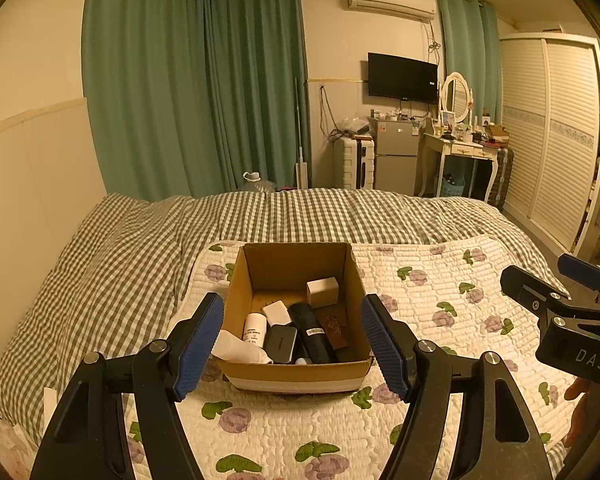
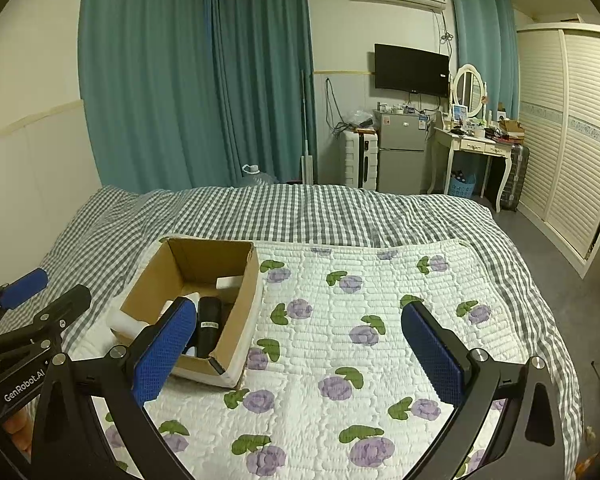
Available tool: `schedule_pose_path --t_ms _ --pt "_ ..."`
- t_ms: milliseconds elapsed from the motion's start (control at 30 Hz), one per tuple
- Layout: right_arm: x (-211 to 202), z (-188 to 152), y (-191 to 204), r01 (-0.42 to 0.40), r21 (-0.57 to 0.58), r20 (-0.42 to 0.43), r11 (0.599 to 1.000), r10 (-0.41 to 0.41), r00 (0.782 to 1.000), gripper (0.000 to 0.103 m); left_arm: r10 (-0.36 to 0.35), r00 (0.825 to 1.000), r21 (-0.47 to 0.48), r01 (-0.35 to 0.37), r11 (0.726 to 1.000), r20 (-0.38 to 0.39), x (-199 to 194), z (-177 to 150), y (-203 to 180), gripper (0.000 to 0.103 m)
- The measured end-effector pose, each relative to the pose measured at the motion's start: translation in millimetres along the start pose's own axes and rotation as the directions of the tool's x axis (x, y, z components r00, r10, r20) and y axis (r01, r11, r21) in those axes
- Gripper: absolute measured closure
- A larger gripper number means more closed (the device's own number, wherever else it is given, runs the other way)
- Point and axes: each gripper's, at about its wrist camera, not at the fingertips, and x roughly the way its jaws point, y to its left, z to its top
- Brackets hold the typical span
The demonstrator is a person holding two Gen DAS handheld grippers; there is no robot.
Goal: Organize rigid objects
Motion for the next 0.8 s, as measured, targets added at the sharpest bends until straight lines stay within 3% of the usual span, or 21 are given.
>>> schedule_pose_path --t_ms 800 --pt "3.0 -4.6 2.0 -0.002 0.000 -0.009 1.000 0.002 1.000 0.000 0.006 1.000 0.003 -0.006 1.000 -0.008 1.8 -3.9 0.4 0.029"
